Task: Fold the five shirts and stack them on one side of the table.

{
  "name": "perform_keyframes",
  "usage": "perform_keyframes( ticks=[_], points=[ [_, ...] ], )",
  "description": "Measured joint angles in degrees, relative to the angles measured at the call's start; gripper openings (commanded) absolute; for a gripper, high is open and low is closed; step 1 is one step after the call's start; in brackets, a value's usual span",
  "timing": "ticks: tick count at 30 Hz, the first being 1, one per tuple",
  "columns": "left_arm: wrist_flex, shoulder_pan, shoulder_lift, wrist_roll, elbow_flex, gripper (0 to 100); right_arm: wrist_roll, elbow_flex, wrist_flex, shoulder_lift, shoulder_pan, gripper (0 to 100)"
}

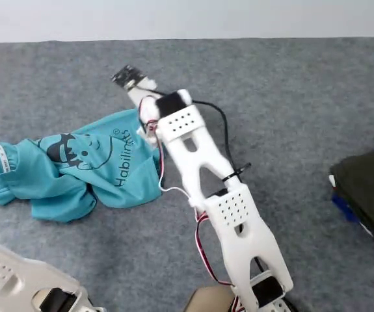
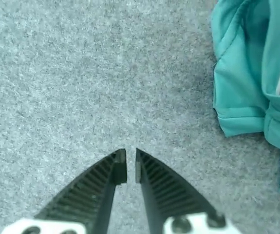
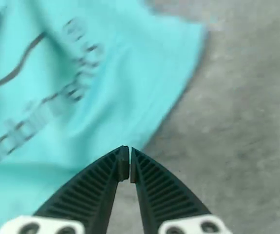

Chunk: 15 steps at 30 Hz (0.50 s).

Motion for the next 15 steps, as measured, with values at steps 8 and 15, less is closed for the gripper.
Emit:
perform_keyframes(
  ticks=[8, 15],
  points=[
    [-1.14, 0.18, 0.0, 0.0, 0.35, 4, 0.0, -12.4, 11.96, 2.2, -0.62, 7.0],
    [-1.14, 1.23, 0.0, 0.18, 0.97, 4, -3.43, -12.13, 15.65, 0.0, -4.92, 19.3]
  ],
)
